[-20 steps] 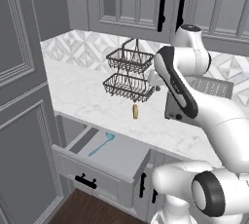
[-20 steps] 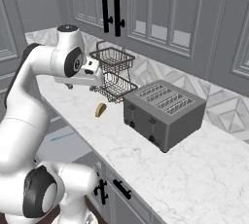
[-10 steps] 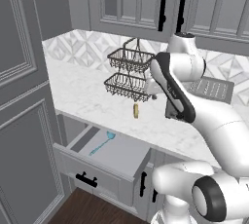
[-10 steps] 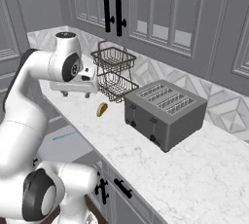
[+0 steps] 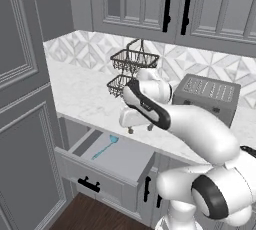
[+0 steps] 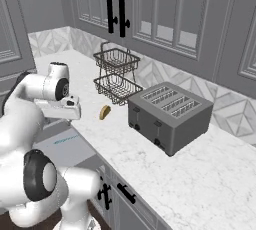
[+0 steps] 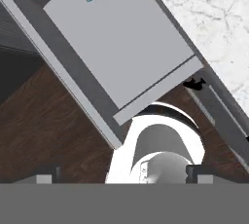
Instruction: Pick the ladle from the drawer and place it on the counter.
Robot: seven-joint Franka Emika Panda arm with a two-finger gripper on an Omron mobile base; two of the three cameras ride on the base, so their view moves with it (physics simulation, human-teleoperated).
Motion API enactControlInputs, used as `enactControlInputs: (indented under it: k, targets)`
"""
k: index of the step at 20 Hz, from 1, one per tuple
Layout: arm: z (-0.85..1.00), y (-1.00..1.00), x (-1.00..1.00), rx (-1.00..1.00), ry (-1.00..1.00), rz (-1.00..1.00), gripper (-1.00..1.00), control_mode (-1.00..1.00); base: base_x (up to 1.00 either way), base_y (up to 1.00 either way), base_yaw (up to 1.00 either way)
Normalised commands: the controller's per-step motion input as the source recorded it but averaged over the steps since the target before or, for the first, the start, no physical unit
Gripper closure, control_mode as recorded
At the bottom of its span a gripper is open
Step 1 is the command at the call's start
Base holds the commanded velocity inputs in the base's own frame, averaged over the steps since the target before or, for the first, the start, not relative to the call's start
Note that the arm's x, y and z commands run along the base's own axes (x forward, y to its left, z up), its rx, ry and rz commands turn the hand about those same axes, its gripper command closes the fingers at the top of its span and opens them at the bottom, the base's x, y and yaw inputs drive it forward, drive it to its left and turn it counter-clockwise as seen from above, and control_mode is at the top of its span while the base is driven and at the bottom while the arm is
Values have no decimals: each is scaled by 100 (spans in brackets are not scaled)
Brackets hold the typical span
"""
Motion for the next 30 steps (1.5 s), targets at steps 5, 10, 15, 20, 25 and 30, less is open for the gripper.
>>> enactControlInputs:
  k: [5,10,15,20,25,30]
  targets:
    - [-100,86,29,0,27,1,-100,-100,0,0,0]
    - [-100,54,23,-3,18,0,-100,-100,0,0,0]
    - [-100,5,5,0,6,0,-100,-100,0,0,0]
    - [-97,41,-2,0,1,0,-100,-100,0,0,0]
    - [-70,84,-42,0,0,1,-100,-100,0,0,0]
    - [-61,100,-84,1,0,3,-100,-100,0,0,0]
